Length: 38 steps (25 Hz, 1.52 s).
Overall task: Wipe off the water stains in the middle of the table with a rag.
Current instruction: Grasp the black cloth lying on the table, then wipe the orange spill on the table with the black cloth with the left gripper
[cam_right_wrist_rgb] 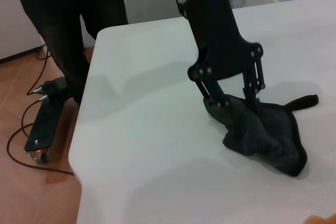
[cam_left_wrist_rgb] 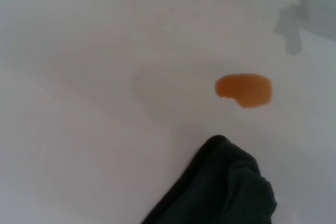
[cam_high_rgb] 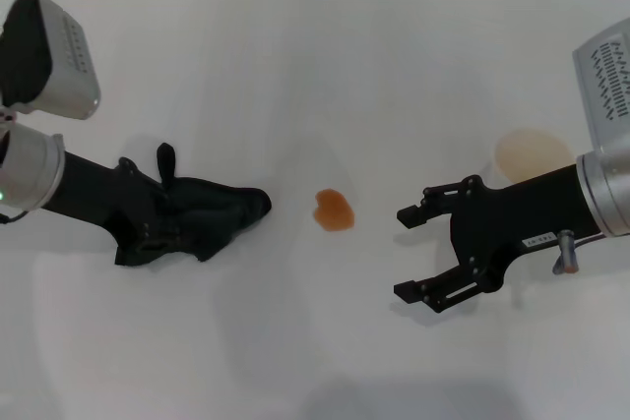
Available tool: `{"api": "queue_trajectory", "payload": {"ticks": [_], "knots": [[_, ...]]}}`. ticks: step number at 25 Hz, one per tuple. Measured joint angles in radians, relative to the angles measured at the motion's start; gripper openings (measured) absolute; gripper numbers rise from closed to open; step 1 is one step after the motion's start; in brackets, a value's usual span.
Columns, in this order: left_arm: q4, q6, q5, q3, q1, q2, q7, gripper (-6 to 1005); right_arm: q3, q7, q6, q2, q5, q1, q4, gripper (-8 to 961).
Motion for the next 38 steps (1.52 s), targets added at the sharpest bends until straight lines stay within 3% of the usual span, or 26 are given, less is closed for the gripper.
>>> {"api": "queue_trajectory", "payload": {"ticks": [15, 17, 25, 33, 38], "knots": [[-0.022, -0.034, -0.013, 0.023, -0.007, -0.001, -0.003, 180, -0.009, -0.038, 0.027, 0.000, 0.058, -0.010, 0.005, 871], [-0.022, -0.043, -0.034, 0.024, -0.008, -0.002, -0.014, 91, -0.012, -0.041, 0.028, 0.000, 0.060, -0.010, 0.007, 871], [-0.068, -0.137, -0.146, 0.034, -0.082, -0.001, -0.085, 79, -0.023, -0.076, 0.028, 0.000, 0.088, -0.024, 0.017, 870], [-0.332, -0.376, -0.152, 0.110, -0.261, -0.004, -0.128, 78, -0.053, -0.090, 0.029, 0.000, 0.093, -0.016, 0.021, 870], [-0.373, -0.406, -0.219, 0.199, -0.286, -0.011, -0.125, 76, -0.060, -0.094, 0.030, 0.000, 0.100, -0.014, 0.022, 870]]}}
